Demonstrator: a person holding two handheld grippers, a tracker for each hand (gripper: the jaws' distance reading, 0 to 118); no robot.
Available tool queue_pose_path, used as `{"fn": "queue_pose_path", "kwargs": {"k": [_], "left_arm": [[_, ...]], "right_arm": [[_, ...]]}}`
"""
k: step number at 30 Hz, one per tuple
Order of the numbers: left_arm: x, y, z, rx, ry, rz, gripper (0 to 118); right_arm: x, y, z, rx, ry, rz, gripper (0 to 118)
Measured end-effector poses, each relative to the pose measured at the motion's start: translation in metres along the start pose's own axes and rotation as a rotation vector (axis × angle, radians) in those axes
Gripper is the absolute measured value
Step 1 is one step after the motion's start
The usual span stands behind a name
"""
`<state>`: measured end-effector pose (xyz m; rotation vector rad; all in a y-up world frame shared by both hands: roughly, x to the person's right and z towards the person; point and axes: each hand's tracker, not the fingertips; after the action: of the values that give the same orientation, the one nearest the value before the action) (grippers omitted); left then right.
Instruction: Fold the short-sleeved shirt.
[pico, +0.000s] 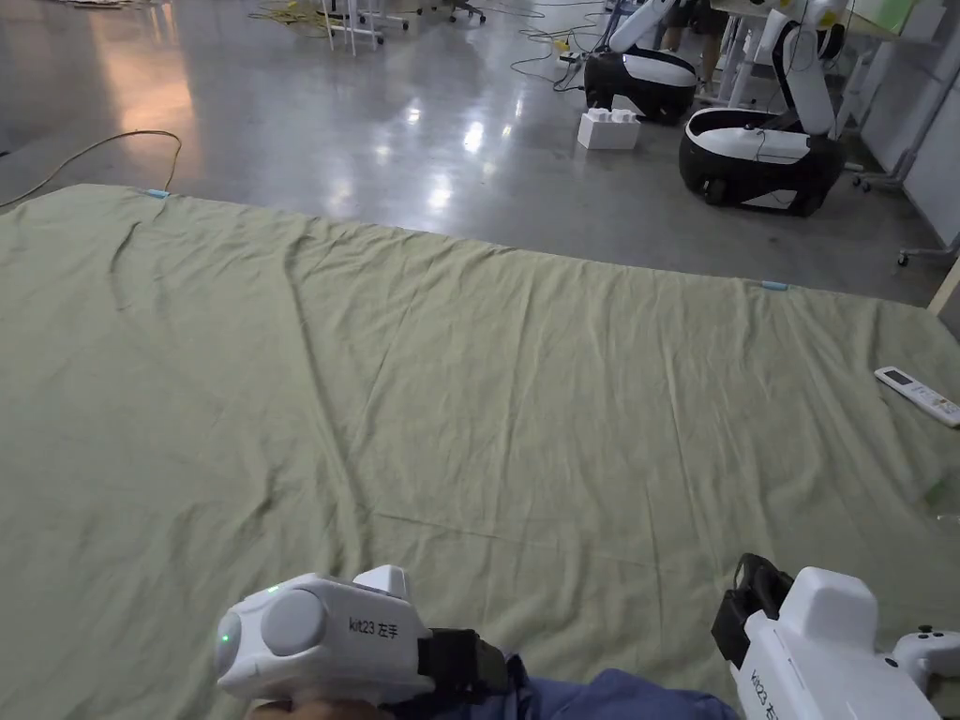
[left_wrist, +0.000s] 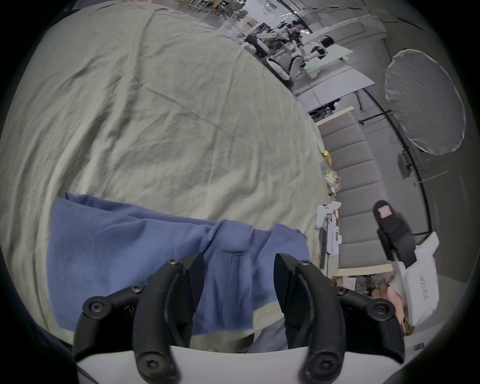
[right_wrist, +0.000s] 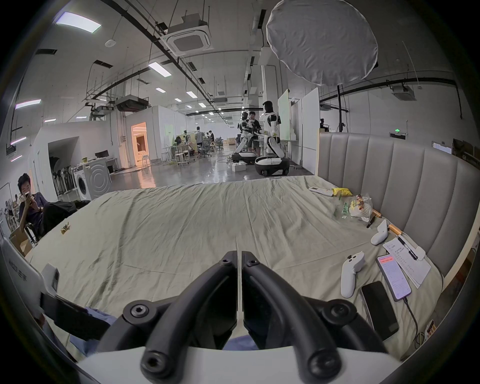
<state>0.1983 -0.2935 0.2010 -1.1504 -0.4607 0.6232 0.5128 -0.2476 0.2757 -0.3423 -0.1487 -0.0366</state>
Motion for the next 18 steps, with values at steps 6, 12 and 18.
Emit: {"fn": "queue_pose_path", "kwargs": {"k": [6, 12, 18], "left_arm": [[-0.001, 0.000, 0.033, 0.033, -0.030, -0.040, 57], [-0.009, -0.022, 0.008, -0.056, 0.077, -0.083, 23], [-0.012, -0.050, -0.024, -0.109, -0.021, -0.062, 18]], "right_arm": [[0.001, -0.002, 0.001, -0.004, 0.001, -0.004, 3], [0.000, -0.004, 0.003, -0.008, 0.004, -0.007, 3], [0.001, -0.009, 0.004, -0.018, 0.001, -0.006, 3]]}}
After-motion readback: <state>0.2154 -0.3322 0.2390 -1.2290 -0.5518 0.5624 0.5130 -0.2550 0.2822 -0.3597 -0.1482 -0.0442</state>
